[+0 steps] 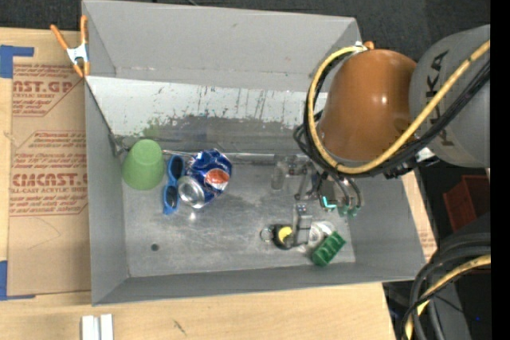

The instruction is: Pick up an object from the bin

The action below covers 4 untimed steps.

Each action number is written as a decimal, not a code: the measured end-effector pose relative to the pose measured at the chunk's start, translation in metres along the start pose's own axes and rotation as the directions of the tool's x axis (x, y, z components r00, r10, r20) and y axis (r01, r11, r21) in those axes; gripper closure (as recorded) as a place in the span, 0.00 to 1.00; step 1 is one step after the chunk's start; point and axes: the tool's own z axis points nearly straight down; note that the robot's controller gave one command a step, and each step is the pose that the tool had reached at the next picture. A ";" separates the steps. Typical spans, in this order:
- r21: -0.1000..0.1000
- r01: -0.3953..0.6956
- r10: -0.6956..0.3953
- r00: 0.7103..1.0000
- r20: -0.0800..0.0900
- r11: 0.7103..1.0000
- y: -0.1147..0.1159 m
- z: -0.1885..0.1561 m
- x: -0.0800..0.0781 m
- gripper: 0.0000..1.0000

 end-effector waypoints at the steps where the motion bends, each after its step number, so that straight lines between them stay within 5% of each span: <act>1: 0.003 -0.008 0.008 1.000 -0.001 1.000 -0.087 0.078 -0.008 0.00; 2: 0.003 0.211 -0.211 0.978 0.002 0.978 -0.152 0.096 0.006 0.00; 3: 0.001 0.438 -0.438 0.899 0.004 0.899 -0.126 0.096 0.006 0.00; 4: 0.009 0.625 -0.625 0.780 0.013 0.780 -0.120 0.136 0.007 0.00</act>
Offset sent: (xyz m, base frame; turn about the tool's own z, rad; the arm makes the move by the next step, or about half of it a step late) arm 0.0090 -0.0820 -0.0731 0.0014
